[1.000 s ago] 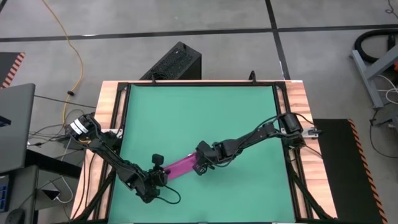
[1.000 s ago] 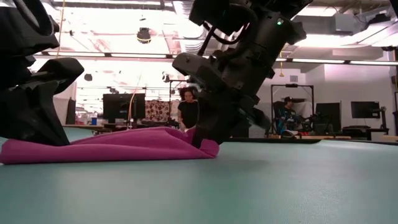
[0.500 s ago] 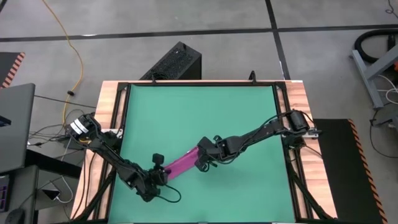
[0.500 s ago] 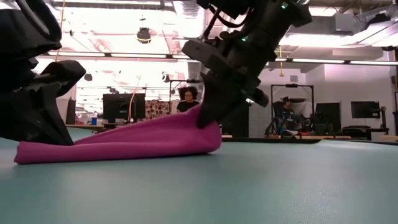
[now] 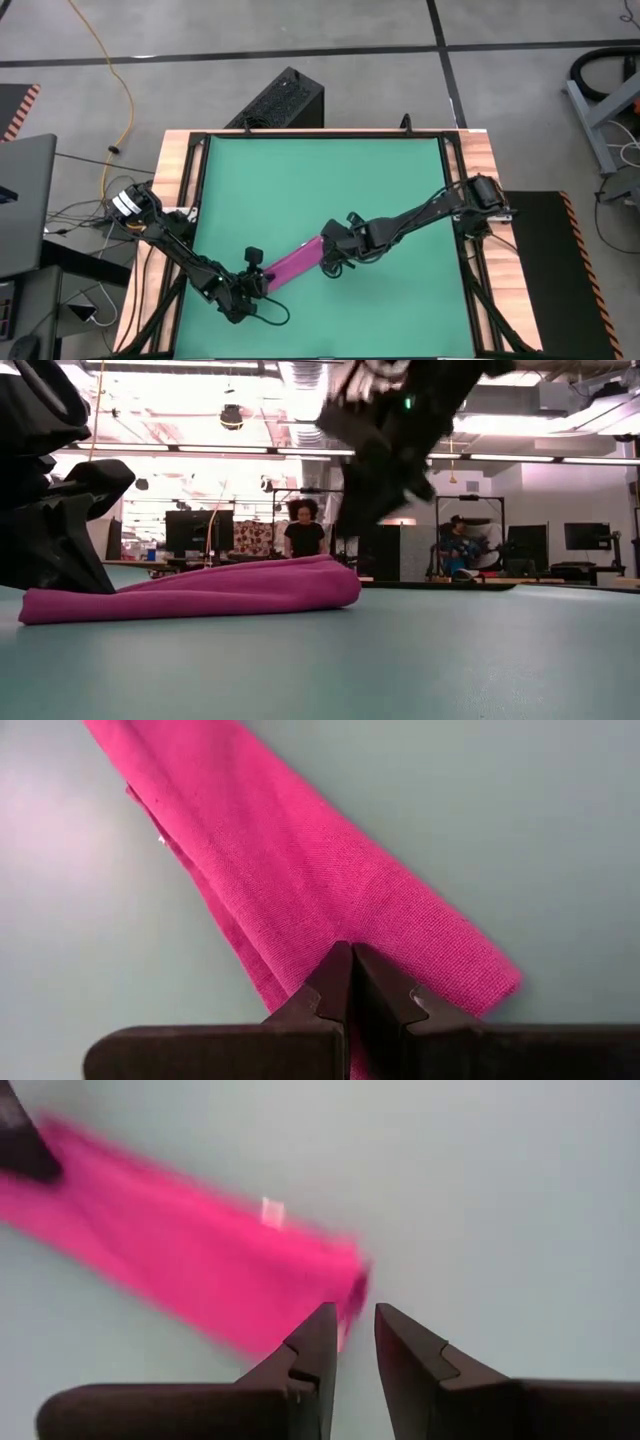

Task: Roll towel into tight, uniform cylinder
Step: Roll the pink towel

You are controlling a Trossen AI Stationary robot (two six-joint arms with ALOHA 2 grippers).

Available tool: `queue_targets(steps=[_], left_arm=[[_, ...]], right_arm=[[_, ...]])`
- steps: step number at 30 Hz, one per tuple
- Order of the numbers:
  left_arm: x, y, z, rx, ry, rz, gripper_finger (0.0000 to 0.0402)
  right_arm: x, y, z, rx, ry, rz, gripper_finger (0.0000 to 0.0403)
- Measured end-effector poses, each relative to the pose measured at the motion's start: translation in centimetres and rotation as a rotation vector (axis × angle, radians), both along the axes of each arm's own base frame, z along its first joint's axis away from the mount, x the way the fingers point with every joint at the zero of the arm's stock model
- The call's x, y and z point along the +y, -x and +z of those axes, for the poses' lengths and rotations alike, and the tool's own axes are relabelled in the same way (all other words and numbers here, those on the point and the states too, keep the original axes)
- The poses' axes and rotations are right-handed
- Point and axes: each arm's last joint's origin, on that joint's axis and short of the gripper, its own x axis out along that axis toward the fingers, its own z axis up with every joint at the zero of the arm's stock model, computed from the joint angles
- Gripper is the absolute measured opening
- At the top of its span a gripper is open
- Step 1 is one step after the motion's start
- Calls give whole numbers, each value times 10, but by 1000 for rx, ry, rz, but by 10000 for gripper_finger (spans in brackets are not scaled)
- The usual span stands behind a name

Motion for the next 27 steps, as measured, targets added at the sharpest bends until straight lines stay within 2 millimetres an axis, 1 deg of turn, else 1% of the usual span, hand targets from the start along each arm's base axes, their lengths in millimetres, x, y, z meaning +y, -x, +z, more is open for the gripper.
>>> queue_targets(steps=[3,6,9,10,12,14,16,22,25,27], left_arm=[[0,0,0,7,-14,-14,0],[0,0,0,11,-25,-29,0],[0,0,0,17,-37,-41,0],[0,0,0,18,-40,-46,0],[0,0,0,22,-49,-55,0],[0,0,-1,27,-59,-67,0],[1,1,-1,40,-76,-78,0],[5,-1,-1,85,-150,-149,0],[9,-7,0,114,-201,-204,0],[13,-11,1,129,-241,-251,0]], right_arm=[[8,2,16,-76,116,44,92],[14,-5,17,-118,156,153,81],[17,-18,5,-158,164,266,66],[15,-20,-4,-148,173,281,62],[10,-25,-16,-134,180,274,55],[6,-25,-26,-132,167,278,49],[3,-27,-31,-161,144,283,44],[0,-11,-54,-108,122,230,22],[4,-4,-63,-133,107,208,13],[6,2,-69,-152,116,161,13]])
